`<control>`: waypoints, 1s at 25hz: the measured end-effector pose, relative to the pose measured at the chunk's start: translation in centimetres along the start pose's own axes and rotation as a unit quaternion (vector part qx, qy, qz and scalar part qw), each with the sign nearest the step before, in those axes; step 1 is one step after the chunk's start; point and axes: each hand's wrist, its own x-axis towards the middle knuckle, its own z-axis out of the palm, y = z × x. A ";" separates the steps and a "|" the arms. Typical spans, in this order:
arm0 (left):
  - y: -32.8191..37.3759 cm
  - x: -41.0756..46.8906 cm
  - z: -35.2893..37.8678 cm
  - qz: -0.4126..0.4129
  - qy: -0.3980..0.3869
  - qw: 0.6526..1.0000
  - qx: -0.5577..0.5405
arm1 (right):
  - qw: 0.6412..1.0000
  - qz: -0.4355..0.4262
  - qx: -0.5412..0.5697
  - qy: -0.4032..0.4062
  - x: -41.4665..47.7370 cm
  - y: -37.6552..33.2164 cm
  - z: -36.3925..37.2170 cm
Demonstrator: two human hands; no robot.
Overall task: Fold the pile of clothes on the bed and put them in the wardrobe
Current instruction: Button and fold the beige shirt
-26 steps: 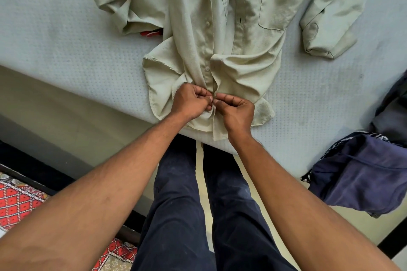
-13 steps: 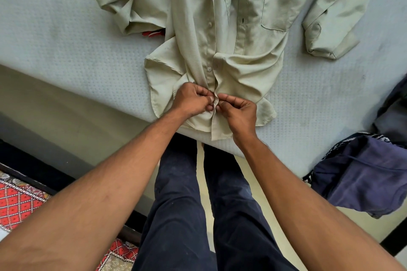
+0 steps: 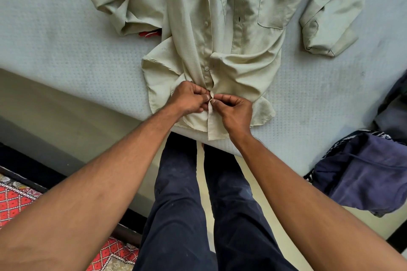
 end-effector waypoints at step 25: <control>-1.6 -1.0 4.5 0.010 0.219 0.973 -0.065 | 0.999 -0.026 -0.037 -0.022 0.2 0.1 -0.1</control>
